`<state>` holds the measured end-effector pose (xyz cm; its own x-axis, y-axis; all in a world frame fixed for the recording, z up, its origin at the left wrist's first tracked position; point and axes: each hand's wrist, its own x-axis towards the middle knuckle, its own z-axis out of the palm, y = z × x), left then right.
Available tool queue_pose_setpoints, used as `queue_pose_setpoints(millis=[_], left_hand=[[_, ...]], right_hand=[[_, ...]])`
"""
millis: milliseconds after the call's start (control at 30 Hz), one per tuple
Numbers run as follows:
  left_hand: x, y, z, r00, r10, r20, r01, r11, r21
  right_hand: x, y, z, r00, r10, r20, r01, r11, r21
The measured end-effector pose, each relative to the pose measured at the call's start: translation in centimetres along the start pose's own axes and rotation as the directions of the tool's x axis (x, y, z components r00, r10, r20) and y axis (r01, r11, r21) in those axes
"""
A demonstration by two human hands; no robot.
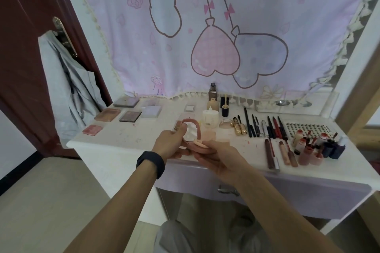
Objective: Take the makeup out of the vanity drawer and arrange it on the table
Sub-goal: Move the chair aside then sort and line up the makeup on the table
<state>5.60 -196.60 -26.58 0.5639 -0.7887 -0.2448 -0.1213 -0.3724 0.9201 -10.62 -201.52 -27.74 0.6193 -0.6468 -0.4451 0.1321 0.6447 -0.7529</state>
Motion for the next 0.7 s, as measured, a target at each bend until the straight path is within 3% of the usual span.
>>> queue_pose_setpoints(millis=[333,533,633,700], left_hand=[[0.9,-0.2,0.2,0.996,-0.02,-0.09,0.026,0.997,0.066],[1.0,0.0,-0.5,0.995,-0.078,0.066,0.087,0.985,-0.148],[1.1,0.0,-1.2,0.979,-0.106,0.175,0.134,0.978,-0.159],[1.2,0.1,-1.4,0.971,-0.104,0.217,0.137,0.98,-0.144]], right_hand=[[0.2,0.0,0.1,0.996,-0.09,0.014,0.091,0.994,-0.061],[0.0,-0.9,2.4,0.985,-0.169,0.022,0.17,0.977,-0.128],[0.5,-0.6,3.6,0.962,-0.269,-0.049,0.237,0.909,-0.342],[0.9,0.2,3.6,0.881,-0.466,-0.08,0.301,0.683,-0.666]])
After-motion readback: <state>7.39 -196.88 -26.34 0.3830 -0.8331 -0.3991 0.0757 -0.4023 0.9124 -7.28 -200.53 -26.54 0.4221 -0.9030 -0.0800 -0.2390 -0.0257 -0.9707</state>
